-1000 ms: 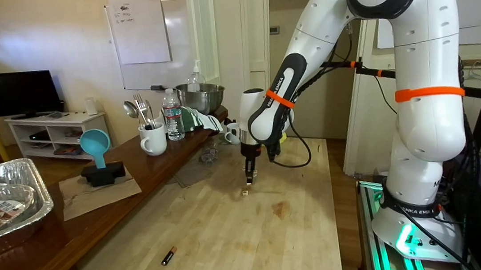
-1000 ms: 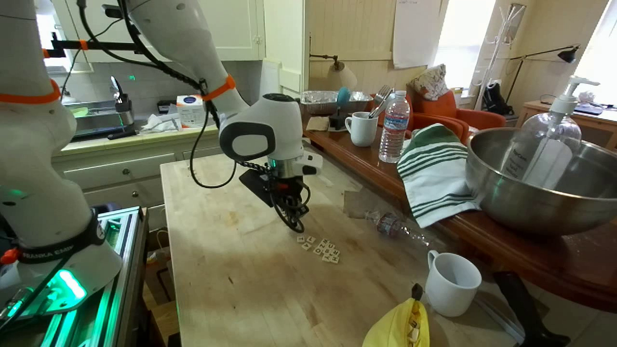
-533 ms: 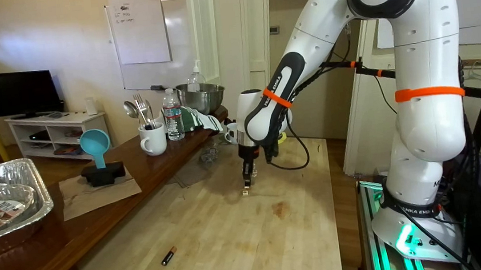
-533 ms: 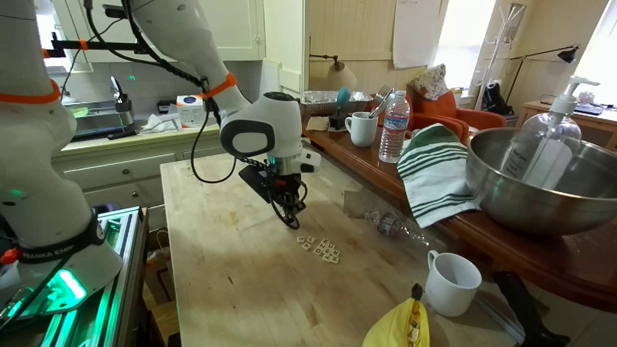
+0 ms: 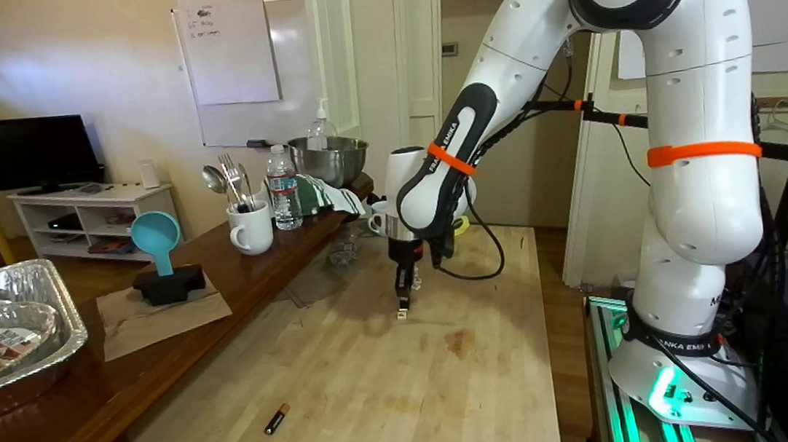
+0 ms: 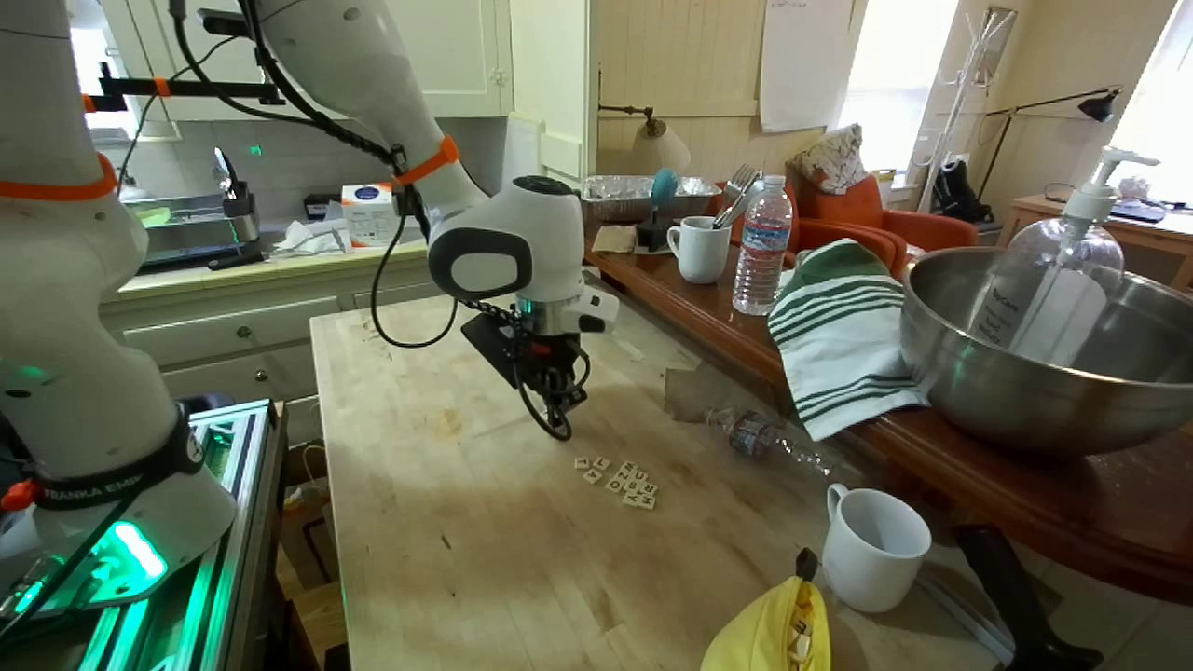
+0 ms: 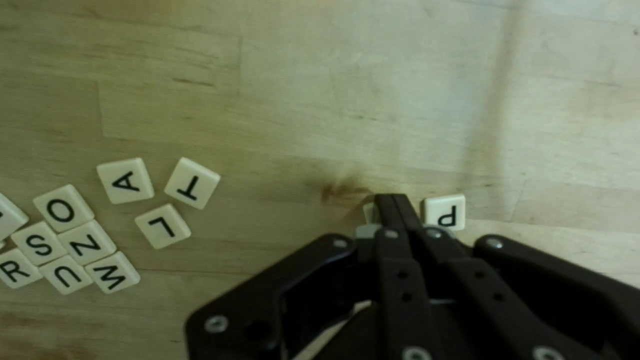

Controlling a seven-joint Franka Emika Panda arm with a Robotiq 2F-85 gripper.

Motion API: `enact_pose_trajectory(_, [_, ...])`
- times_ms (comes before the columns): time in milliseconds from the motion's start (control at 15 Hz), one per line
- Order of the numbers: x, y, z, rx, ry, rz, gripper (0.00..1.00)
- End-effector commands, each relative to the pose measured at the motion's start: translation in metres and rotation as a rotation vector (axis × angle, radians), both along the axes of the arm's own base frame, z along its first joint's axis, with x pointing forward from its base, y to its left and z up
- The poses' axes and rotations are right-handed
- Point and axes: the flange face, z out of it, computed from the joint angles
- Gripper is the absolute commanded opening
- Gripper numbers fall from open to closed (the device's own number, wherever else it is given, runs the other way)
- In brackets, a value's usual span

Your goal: Put 5 letter blocks in a line

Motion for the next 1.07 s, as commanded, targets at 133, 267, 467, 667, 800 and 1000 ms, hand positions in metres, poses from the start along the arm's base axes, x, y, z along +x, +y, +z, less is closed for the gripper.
enact_pose_trajectory(133, [-0.002,0.013,-0.014,0.034,0.066,-0.045,0.0])
enact_pose_trajectory(267, [-0.002,0.014,-0.014,0.04,0.075,-0.054,0.0])
enact_pose_trajectory(467, [-0.001,0.017,-0.014,0.048,0.085,-0.065,0.0])
enact_pose_trajectory(667, [0.0,0.017,-0.013,0.046,0.081,-0.07,0.0])
enact_pose_trajectory(800, [0.001,0.016,-0.01,0.044,0.073,-0.074,0.0])
enact_pose_trajectory(1000, [0.002,0.015,-0.004,0.037,0.068,-0.084,0.0])
